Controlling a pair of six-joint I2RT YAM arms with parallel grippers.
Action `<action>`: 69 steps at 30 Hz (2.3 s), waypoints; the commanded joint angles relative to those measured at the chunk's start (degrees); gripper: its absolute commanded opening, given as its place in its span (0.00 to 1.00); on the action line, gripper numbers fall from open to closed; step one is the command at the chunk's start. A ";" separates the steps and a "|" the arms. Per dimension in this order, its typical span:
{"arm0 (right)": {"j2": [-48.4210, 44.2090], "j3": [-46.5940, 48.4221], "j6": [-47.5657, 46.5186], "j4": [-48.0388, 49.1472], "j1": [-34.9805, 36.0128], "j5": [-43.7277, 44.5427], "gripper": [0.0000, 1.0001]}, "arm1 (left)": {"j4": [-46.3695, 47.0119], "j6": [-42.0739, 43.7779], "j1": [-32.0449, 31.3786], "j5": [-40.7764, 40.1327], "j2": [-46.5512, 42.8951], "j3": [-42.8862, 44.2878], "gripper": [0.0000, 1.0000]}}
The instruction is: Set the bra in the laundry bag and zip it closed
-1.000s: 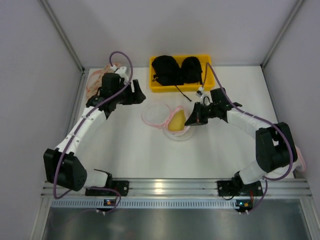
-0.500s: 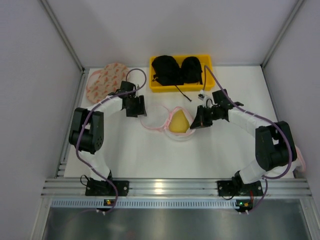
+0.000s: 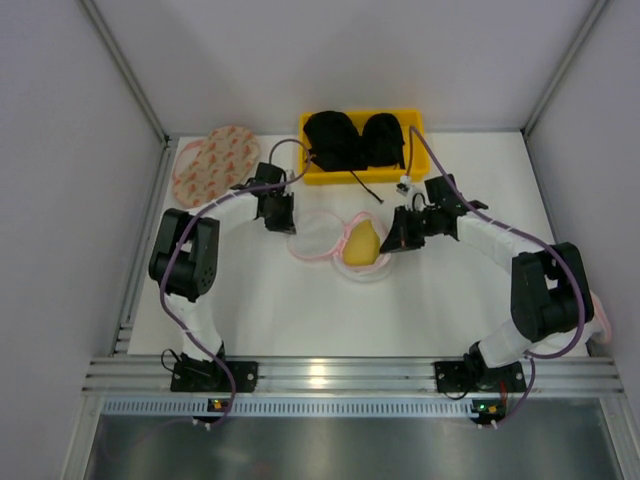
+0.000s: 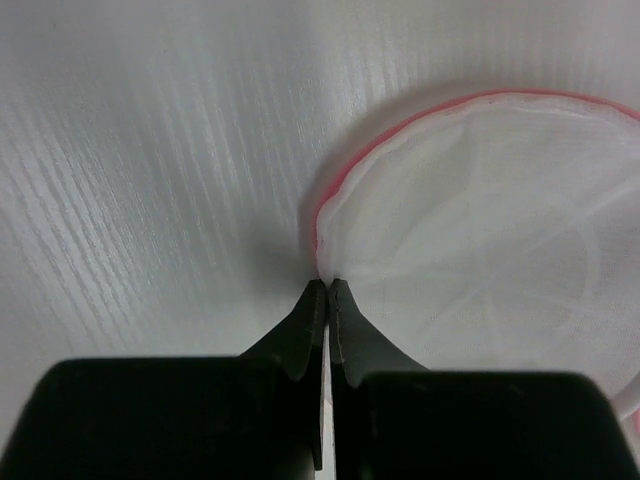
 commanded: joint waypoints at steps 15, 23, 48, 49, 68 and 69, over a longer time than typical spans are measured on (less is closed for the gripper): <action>-8.23 5.54 1.60 2.38 0.58 -3.56 0.00 | -10.01 7.53 2.27 1.83 -34.75 6.90 0.00; -8.06 2.20 5.73 7.74 4.62 -2.95 0.00 | -11.95 8.67 2.27 -0.28 -37.22 4.35 0.00; -11.66 5.62 1.88 0.20 -14.52 -4.80 0.99 | 20.54 56.46 -33.75 -36.75 -25.53 1.73 0.00; -11.66 6.14 1.00 -0.24 -15.32 -3.92 0.99 | 21.61 60.40 -35.24 -37.28 -25.62 -0.64 0.00; 9.34 24.61 -22.90 -12.38 -14.28 -14.72 0.99 | 24.22 69.68 -53.37 -22.08 -53.82 -32.21 0.60; 9.69 23.56 -23.70 -12.29 -12.70 -15.16 0.99 | 22.43 66.19 -53.36 -22.25 -56.18 -31.43 0.60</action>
